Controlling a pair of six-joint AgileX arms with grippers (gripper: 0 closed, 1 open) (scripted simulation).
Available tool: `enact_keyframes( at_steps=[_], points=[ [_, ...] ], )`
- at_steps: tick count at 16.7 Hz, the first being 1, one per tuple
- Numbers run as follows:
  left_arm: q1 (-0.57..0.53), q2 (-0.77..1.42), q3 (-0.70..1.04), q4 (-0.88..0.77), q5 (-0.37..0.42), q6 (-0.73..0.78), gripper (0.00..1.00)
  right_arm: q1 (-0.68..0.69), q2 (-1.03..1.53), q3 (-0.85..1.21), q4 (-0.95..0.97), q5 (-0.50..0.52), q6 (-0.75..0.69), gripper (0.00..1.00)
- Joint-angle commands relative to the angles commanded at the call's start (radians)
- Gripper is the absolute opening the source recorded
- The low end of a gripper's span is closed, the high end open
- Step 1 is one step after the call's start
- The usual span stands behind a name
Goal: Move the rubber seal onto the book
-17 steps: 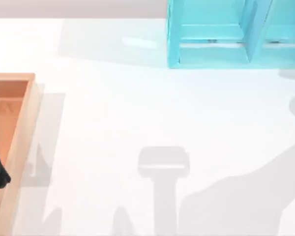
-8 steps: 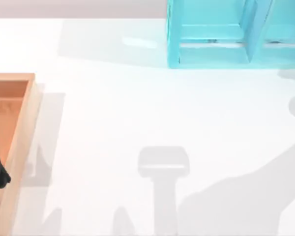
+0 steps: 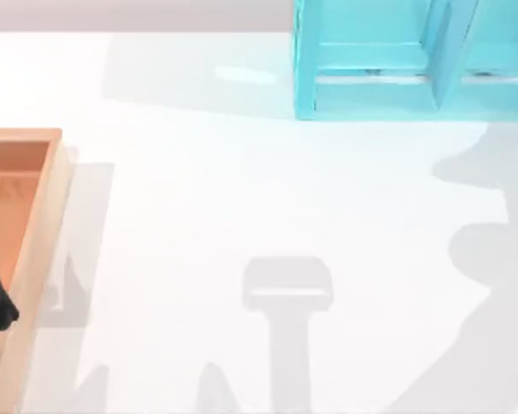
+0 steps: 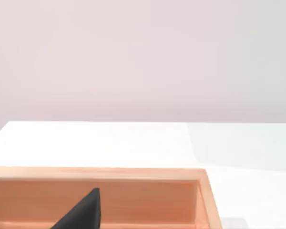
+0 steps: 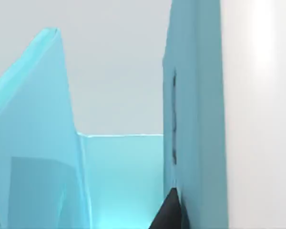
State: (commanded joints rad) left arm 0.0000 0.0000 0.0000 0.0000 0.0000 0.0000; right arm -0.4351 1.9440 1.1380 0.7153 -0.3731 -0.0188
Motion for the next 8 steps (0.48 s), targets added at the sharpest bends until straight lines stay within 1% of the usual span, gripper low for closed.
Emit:
enact_keyframes(
  at_steps=[5, 8],
  points=[
    [0.0, 0.0, 0.0, 0.0, 0.0, 0.0, 1.0, -0.079, -0.395, -0.182, -0.203, -0.084, -0.011, 0.0],
    [0.0, 0.0, 0.0, 0.0, 0.0, 0.0, 1.0, -0.116, -0.541, -0.259, -0.289, -0.121, -0.017, 0.0]
  ],
)
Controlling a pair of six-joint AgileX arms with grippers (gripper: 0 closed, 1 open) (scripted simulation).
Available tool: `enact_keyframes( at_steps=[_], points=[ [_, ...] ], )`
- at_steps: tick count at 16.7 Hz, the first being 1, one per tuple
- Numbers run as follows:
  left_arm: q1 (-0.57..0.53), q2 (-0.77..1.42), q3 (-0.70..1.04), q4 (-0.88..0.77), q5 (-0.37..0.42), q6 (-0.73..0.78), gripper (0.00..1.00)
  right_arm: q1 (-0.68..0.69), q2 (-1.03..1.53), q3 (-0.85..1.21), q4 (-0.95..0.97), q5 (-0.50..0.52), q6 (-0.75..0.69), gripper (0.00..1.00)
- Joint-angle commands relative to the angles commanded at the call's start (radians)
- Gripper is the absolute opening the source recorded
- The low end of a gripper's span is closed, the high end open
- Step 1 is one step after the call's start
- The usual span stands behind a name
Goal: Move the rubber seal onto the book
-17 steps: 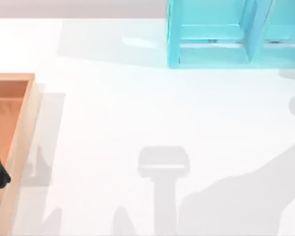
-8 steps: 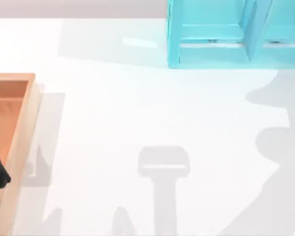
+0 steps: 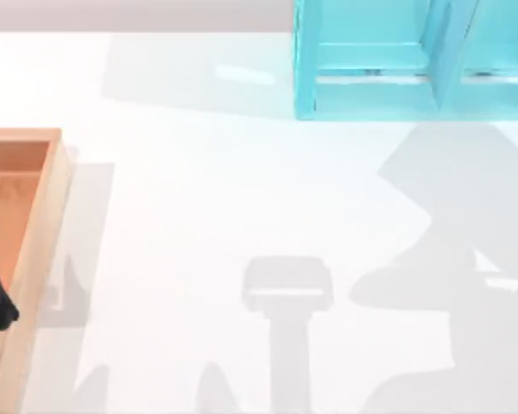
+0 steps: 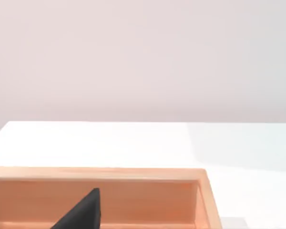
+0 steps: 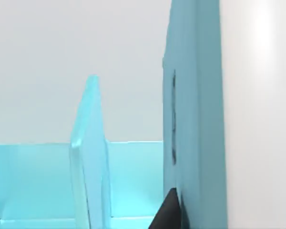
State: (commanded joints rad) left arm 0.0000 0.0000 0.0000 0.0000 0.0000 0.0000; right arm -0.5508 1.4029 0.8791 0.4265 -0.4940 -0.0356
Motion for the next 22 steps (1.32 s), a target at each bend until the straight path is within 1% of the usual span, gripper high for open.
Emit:
enact_keyframes(
  at_steps=[3, 8, 11, 13, 16, 22],
  points=[
    [0.0, 0.0, 0.0, 0.0, 0.0, 0.0, 1.0, -0.014, -0.05, -0.029, -0.032, -0.014, -0.003, 0.0],
    [0.0, 0.0, 0.0, 0.0, 0.0, 0.0, 1.0, -0.009, -0.044, -0.029, -0.031, -0.013, -0.001, 0.0],
    [0.0, 0.0, 0.0, 0.0, 0.0, 0.0, 1.0, 0.052, -0.038, 0.001, -0.015, 0.042, -0.044, 0.0],
    [0.0, 0.0, 0.0, 0.0, 0.0, 0.0, 1.0, 0.143, -0.023, 0.039, 0.003, 0.118, -0.104, 0.0],
    [0.0, 0.0, 0.0, 0.0, 0.0, 0.0, 1.0, 0.337, 0.022, 0.11, 0.027, 0.273, -0.231, 0.0],
    [0.0, 0.0, 0.0, 0.0, 0.0, 0.0, 1.0, 0.844, 0.199, 0.262, 0.043, 0.675, -0.555, 0.0]
  ],
)
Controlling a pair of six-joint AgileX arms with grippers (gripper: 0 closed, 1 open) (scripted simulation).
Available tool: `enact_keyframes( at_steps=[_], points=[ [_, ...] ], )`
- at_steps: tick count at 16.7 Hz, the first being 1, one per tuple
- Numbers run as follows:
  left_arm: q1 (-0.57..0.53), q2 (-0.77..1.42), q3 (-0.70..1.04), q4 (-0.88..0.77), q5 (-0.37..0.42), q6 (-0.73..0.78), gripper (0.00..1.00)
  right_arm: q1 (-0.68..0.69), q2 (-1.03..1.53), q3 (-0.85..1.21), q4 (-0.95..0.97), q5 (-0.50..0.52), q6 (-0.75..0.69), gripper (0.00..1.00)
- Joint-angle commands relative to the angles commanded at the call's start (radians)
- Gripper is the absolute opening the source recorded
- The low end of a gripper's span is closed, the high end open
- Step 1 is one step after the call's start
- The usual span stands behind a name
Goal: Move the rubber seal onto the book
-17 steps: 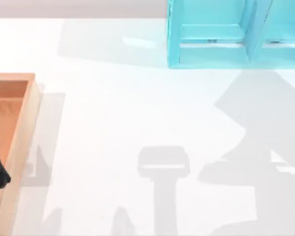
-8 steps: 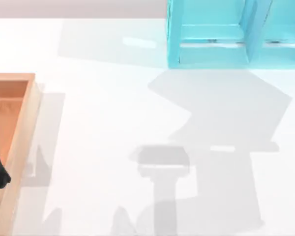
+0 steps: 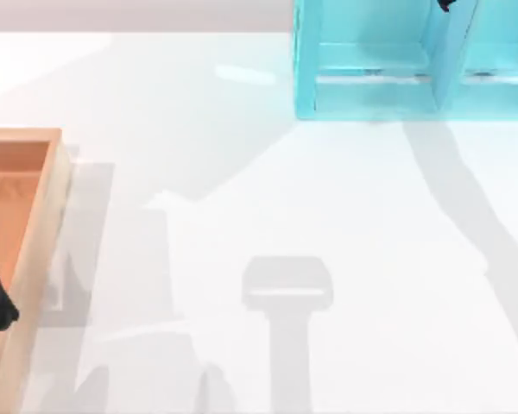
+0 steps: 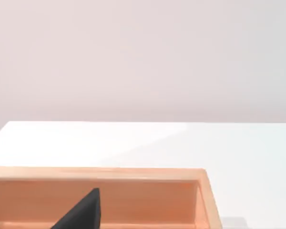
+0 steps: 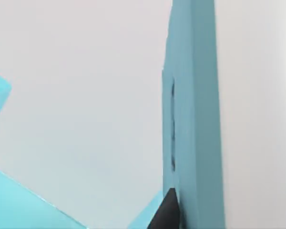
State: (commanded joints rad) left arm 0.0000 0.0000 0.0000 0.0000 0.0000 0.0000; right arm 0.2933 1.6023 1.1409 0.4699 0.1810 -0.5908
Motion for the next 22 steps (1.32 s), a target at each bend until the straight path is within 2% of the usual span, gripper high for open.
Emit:
enact_keyframes(
  at_steps=[6, 11, 14, 22],
  points=[
    [0.0, 0.0, 0.0, 0.0, 0.0, 0.0, 1.0, 0.487, 0.267, 0.117, -0.024, 0.419, -0.327, 0.0],
    [0.0, 0.0, 0.0, 0.0, 0.0, 0.0, 1.0, 0.733, 0.489, 0.157, -0.058, 0.678, -0.52, 0.0],
    [0.0, 0.0, 0.0, 0.0, 0.0, 0.0, 1.0, 0.788, 0.555, 0.162, -0.069, 0.747, -0.57, 0.0],
    [0.0, 0.0, 0.0, 0.0, 0.0, 0.0, 1.0, 0.799, 0.551, 0.152, -0.074, 0.757, -0.564, 0.0]
  ],
)
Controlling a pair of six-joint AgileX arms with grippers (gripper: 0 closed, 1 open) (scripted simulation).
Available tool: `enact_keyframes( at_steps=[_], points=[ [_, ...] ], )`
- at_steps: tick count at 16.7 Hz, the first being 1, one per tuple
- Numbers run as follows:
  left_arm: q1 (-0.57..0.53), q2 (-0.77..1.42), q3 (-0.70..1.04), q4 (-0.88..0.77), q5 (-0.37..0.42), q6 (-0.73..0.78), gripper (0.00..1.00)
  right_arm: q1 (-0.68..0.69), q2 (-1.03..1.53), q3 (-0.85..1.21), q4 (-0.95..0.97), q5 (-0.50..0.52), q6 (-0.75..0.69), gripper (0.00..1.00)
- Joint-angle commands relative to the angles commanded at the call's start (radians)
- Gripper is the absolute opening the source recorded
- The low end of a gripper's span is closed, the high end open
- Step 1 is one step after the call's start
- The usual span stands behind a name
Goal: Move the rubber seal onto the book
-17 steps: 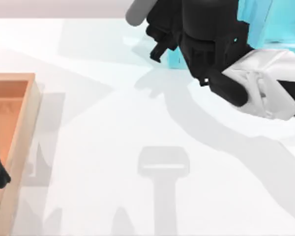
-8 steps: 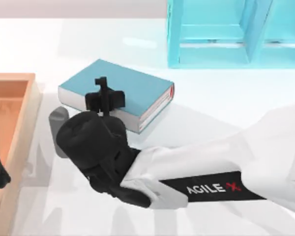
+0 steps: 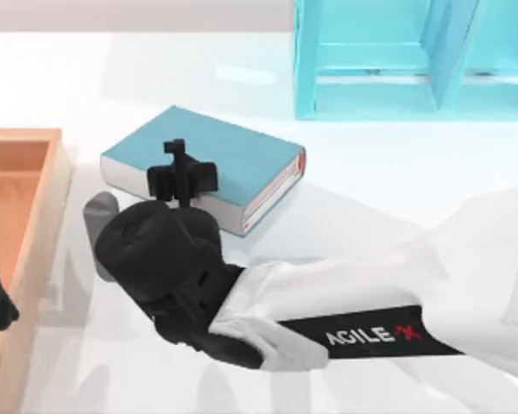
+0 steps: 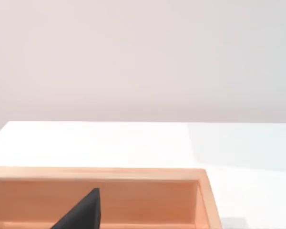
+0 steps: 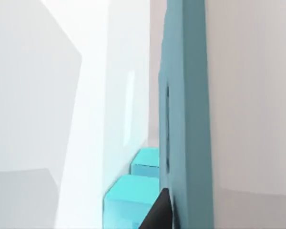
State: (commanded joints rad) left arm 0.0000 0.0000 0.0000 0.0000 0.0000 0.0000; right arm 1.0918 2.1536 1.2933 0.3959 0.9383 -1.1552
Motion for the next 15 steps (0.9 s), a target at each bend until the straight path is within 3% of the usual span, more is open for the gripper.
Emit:
enact_keyframes(
  at_steps=[15],
  points=[
    [0.0, 0.0, 0.0, 0.0, 0.0, 0.0, 1.0, -0.002, 0.075, -0.027, 0.095, 0.002, 0.004, 0.0]
  ],
)
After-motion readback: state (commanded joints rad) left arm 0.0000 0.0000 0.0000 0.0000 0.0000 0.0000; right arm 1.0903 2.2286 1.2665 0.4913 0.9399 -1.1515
